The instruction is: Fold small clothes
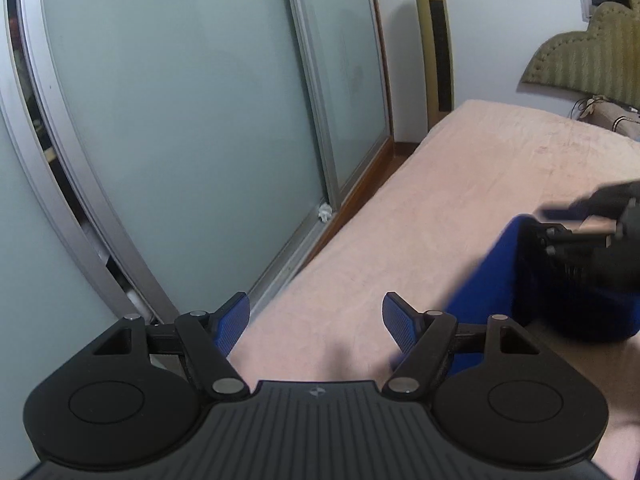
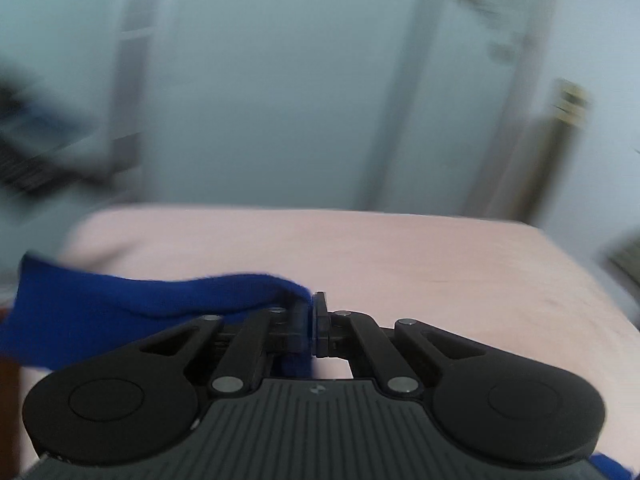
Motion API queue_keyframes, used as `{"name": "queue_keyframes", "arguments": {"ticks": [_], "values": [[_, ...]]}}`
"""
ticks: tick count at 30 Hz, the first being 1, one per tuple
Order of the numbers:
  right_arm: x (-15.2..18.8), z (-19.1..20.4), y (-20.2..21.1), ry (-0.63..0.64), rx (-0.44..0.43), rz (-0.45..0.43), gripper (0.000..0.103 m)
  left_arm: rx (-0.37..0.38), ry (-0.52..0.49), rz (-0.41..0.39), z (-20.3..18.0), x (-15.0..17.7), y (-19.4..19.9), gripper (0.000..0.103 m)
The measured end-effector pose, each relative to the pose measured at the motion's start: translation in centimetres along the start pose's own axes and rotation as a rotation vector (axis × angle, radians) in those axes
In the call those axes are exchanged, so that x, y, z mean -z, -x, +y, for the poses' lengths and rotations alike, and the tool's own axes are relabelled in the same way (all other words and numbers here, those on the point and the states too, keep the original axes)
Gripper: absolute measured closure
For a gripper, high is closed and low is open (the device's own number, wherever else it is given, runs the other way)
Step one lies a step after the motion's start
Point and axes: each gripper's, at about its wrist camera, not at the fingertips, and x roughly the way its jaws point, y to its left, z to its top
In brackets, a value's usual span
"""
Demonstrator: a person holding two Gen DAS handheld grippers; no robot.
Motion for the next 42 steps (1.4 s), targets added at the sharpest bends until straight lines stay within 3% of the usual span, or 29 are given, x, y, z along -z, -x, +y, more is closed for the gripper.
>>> {"name": "queue_keyframes", "arguments": {"ticks": [1, 2, 6, 10, 13, 18, 20, 23, 27, 29, 32, 33, 34, 37, 40, 42], "values": [[-0.1, -1.4, -0.7, -0.057, 0.036, 0.029, 0.047, 0.004, -0.001, 0.005, -0.1, 0.1, 0.0, 0.030], [0.0, -2.8, -1.1, -0.123, 0.050, 0.052, 0.038, 0.011, -0.001, 0.007, -0.2, 0.2, -0.2, 0.030], [2.0, -6.8, 1.9, -0.347, 0.007, -0.004, 0.038, 0.087, 0.014, 0.047, -1.2, 0.7, -0.7, 0.030], [4.4, -8.5, 5.3, -0.499, 0.080, -0.021, 0.034, 0.275, 0.120, 0.135, -2.5, 1.7, -1.4, 0.030], [7.2, -10.2, 8.9, -0.638, 0.035, -0.064, 0.027, 0.371, 0.327, 0.201, -3.0, 3.1, -2.1, 0.030], [10.6, -8.2, 10.7, -0.717, 0.036, -0.054, 0.025, 0.428, 0.762, 0.208, -2.5, 4.4, -4.1, 0.030], [11.1, -7.6, 11.8, -0.710, 0.044, -0.034, 0.025, 0.473, 0.860, 0.260, -2.8, 4.5, -5.2, 0.030], [11.5, -6.3, 13.4, -0.700, 0.075, -0.033, 0.023, 0.616, 0.959, 0.353, -3.3, 4.9, -5.9, 0.030], [12.9, -6.5, 15.0, -0.738, 0.079, -0.046, 0.017, 0.503, 0.991, 0.274, -3.3, 4.8, -5.4, 0.030], [13.5, -6.7, 15.3, -0.757, 0.085, -0.045, 0.017, 0.443, 1.043, 0.280, -3.1, 5.0, -6.0, 0.030], [14.2, -6.8, 15.6, -0.776, 0.092, -0.032, 0.017, 0.415, 1.103, 0.275, -2.6, 5.0, -7.4, 0.033], [14.4, -6.8, 15.6, -0.782, 0.093, -0.033, 0.017, 0.386, 1.103, 0.275, -2.5, 4.7, -7.3, 0.046], [14.6, -6.9, 15.8, -0.788, 0.094, -0.035, 0.017, 0.335, 1.075, 0.278, -2.6, 4.1, -7.4, 0.068], [14.9, -7.0, 16.1, -0.800, 0.099, -0.041, 0.015, 0.296, 0.995, 0.303, -2.9, 3.1, -8.2, 0.097], [15.2, -7.1, 16.5, -0.806, 0.101, -0.046, 0.014, 0.278, 0.950, 0.288, -2.8, 2.4, -8.6, 0.098], [15.5, -7.2, 16.9, -0.812, 0.102, -0.046, 0.014, 0.203, 0.869, 0.225, -2.7, 0.5, -8.6, 0.098]]}}
